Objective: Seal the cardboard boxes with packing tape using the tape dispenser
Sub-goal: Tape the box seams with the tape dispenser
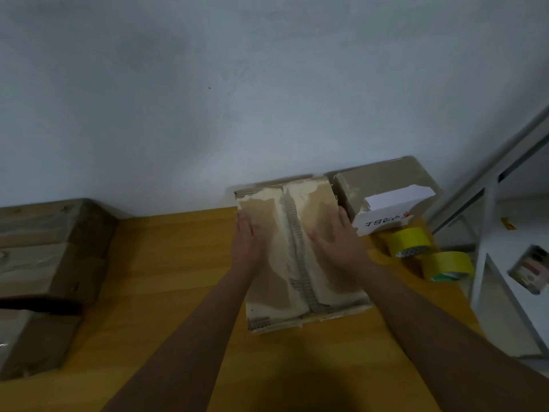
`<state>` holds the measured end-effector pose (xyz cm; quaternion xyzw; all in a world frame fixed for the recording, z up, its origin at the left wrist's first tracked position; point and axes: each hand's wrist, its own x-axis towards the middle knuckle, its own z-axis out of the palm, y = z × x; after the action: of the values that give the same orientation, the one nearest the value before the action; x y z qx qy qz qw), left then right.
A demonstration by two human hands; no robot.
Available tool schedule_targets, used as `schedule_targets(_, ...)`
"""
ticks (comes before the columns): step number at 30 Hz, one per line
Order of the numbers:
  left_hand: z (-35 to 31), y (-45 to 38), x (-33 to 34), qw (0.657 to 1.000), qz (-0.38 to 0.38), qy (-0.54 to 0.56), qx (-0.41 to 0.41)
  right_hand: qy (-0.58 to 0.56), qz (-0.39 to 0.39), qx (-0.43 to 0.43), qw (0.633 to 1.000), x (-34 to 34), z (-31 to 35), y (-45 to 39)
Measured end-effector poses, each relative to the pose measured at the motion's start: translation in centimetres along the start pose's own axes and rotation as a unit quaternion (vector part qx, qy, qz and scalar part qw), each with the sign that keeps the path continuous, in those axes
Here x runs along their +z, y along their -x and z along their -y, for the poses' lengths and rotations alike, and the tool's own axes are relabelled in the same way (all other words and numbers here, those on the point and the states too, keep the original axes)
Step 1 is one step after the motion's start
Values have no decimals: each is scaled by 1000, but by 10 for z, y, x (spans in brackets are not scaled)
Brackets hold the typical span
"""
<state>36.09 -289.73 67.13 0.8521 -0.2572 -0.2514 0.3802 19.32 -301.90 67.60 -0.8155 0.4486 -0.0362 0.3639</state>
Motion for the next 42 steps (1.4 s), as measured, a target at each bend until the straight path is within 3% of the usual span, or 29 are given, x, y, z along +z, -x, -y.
schedule_targets(9, 3, 2, 2, 1000, 6, -11, 11, 166, -1, -20, 986, 17, 1, 2)
schedule_targets(15, 6, 3, -2, 1000, 9, 15, 12, 166, -3, -55, 985, 15, -4, 1)
schedule_targets(20, 6, 5, -5, 1000, 24, 15, 9, 291, 22, -102, 951, 22, -11, 7)
schedule_targets(24, 1, 14, -11, 998, 40, 2, 44, 239, 12, -105, 965, 17, -7, 12)
schedule_targets(30, 31, 78, -14, 995, 45, -30, 84, 151, -87, -83, 981, 23, -29, 57)
schedule_targets(34, 51, 118, -2, 950, 83, -242, 179, 98, -92, -60, 989, 27, -47, 90)
schedule_targets(37, 53, 133, 12, 918, 93, -330, 201, 114, -87, -77, 987, 37, -48, 106)
schedule_targets(42, 43, 134, 17, 942, 54, -285, 168, 97, -62, -68, 991, 37, -46, 107)
